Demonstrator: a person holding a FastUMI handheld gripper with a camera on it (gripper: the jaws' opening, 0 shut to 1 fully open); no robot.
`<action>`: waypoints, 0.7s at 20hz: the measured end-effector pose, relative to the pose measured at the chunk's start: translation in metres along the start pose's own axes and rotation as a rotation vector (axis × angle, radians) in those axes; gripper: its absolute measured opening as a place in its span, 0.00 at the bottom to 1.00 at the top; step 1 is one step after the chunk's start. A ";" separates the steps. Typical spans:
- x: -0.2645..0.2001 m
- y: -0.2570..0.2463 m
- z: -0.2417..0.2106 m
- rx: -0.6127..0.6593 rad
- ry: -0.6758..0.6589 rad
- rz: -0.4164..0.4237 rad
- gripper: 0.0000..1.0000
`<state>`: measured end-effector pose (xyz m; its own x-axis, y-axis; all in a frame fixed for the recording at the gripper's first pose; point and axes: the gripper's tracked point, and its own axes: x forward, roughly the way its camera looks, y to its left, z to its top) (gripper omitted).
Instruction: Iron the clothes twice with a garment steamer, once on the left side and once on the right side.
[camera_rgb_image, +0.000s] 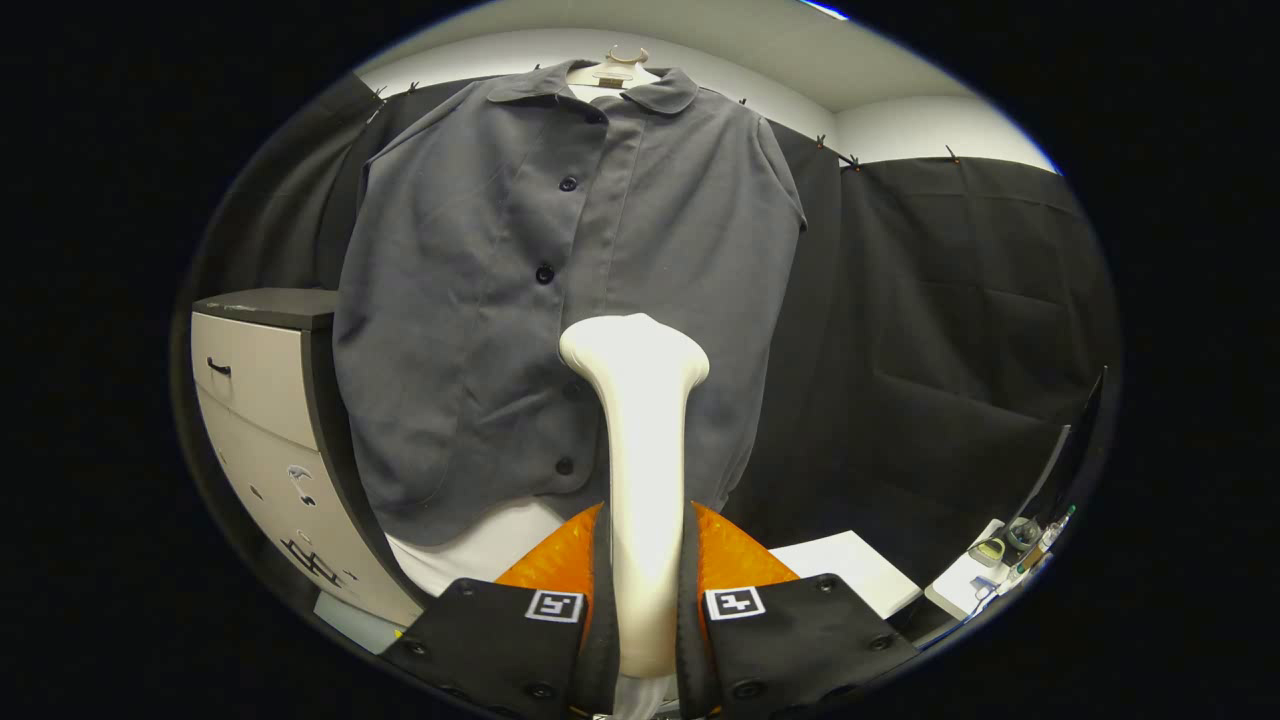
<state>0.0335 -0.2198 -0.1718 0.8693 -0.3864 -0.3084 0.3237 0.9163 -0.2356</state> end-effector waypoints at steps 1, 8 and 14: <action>-0.001 0.000 -0.005 0.001 0.007 0.000 0.31; -0.004 0.002 -0.042 0.007 0.059 -0.003 0.31; -0.009 0.004 -0.062 0.017 0.080 -0.013 0.31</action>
<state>0.0036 -0.2192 -0.2270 0.8326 -0.4052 -0.3777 0.3420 0.9124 -0.2249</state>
